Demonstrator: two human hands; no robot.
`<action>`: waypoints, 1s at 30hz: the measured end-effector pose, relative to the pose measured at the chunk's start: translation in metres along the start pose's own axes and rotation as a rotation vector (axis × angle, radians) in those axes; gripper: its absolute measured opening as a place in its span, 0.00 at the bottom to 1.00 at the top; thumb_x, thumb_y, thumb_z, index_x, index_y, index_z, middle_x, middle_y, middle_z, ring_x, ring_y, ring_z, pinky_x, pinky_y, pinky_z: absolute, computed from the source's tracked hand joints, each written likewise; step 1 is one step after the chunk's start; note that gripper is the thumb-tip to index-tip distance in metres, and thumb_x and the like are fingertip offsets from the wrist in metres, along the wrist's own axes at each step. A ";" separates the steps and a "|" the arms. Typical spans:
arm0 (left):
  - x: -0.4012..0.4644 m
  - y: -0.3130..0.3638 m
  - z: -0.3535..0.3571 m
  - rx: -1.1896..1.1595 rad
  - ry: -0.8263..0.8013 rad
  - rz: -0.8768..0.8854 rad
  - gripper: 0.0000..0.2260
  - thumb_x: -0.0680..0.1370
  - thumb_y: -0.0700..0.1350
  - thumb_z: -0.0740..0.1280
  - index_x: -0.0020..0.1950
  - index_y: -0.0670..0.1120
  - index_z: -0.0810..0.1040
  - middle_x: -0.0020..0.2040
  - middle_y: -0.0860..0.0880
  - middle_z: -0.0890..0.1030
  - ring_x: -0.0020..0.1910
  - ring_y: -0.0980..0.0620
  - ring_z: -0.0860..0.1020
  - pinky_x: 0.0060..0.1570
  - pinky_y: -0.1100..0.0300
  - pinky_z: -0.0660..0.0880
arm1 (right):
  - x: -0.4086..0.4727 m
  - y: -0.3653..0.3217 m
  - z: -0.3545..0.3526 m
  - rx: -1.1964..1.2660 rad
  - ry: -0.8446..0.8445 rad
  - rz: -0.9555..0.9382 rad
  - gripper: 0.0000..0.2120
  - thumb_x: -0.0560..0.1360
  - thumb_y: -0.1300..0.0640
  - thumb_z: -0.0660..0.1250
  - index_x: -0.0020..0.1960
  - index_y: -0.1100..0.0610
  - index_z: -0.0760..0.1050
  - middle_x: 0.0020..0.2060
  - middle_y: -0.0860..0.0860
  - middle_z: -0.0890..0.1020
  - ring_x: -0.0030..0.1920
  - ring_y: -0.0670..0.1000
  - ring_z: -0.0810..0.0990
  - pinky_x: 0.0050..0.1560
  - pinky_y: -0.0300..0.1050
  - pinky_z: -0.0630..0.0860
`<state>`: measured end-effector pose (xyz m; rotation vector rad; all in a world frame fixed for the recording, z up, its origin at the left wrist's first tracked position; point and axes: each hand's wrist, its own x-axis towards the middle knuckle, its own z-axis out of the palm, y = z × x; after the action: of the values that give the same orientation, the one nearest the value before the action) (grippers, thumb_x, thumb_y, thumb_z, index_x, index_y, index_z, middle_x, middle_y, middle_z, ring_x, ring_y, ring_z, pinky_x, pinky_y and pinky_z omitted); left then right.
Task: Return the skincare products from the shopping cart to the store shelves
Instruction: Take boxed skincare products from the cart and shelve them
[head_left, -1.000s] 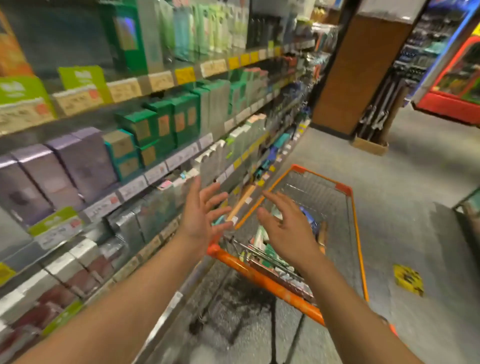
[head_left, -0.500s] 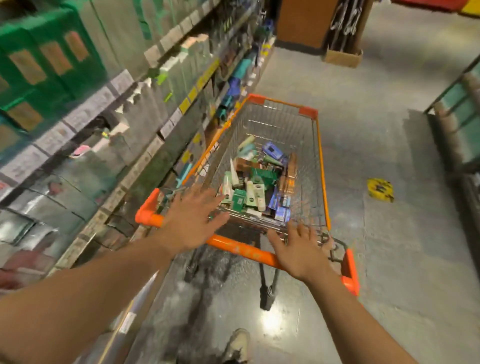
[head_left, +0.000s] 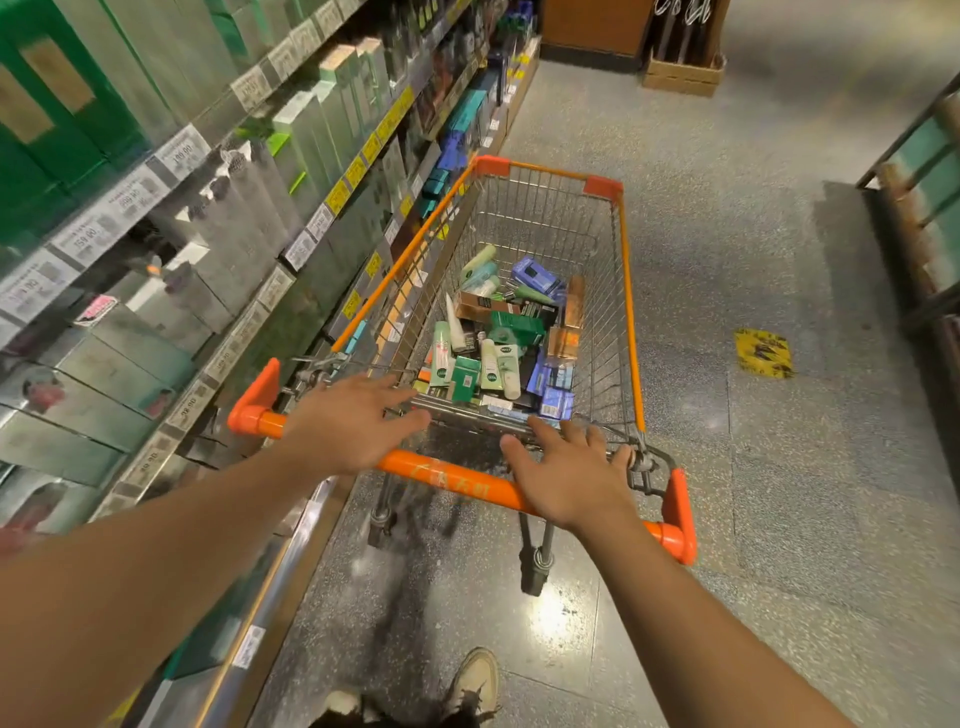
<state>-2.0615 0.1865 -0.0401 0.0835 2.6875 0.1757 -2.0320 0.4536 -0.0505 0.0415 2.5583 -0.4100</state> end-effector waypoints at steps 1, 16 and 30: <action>0.004 0.002 -0.002 0.006 0.002 0.001 0.35 0.75 0.78 0.45 0.79 0.67 0.60 0.82 0.58 0.58 0.82 0.49 0.57 0.78 0.35 0.53 | 0.004 0.000 -0.002 0.005 -0.001 0.001 0.38 0.78 0.25 0.43 0.84 0.41 0.51 0.84 0.55 0.52 0.83 0.61 0.44 0.77 0.73 0.36; 0.075 0.011 -0.038 0.022 -0.004 0.024 0.37 0.74 0.79 0.48 0.80 0.65 0.62 0.82 0.59 0.59 0.81 0.50 0.58 0.76 0.41 0.61 | 0.075 0.003 -0.042 0.003 0.022 0.023 0.37 0.78 0.25 0.46 0.82 0.40 0.53 0.84 0.52 0.55 0.83 0.59 0.48 0.77 0.73 0.39; 0.177 0.009 -0.083 0.039 -0.027 0.071 0.41 0.72 0.78 0.48 0.81 0.61 0.61 0.83 0.55 0.59 0.81 0.46 0.56 0.74 0.37 0.63 | 0.164 -0.005 -0.097 -0.013 0.070 0.077 0.36 0.77 0.25 0.45 0.82 0.38 0.56 0.83 0.49 0.58 0.83 0.56 0.52 0.78 0.72 0.42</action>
<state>-2.2570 0.2018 -0.0402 0.1915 2.6635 0.1430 -2.2216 0.4692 -0.0567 0.1509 2.6185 -0.3681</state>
